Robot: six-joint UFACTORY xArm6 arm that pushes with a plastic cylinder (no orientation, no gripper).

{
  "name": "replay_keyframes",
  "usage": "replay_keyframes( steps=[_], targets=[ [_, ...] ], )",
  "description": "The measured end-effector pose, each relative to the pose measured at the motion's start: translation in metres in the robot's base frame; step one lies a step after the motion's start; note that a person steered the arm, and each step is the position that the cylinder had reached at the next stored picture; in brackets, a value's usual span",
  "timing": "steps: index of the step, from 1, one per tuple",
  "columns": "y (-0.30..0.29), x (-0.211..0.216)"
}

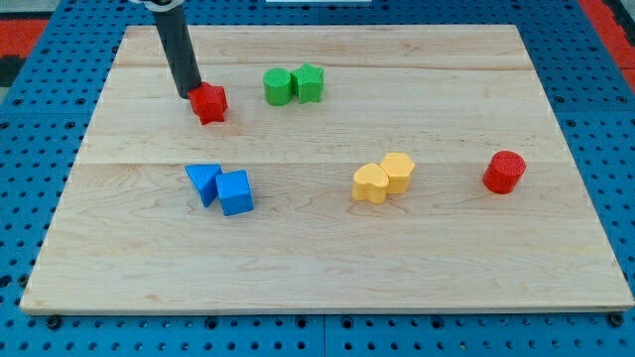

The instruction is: Move the red star to the bottom of the green star

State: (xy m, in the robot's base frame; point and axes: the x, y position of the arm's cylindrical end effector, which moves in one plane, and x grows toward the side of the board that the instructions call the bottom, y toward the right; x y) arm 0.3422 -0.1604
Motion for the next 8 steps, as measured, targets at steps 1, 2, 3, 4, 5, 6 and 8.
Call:
replay_keyframes(
  steps=[1,2,3,4,5,6,8],
  targets=[
    [0.011,0.04],
    [0.011,0.04],
    [0.004,0.045],
    [-0.023,0.047],
    [-0.023,0.049],
    [0.015,0.046],
    [0.058,0.045]
  ],
)
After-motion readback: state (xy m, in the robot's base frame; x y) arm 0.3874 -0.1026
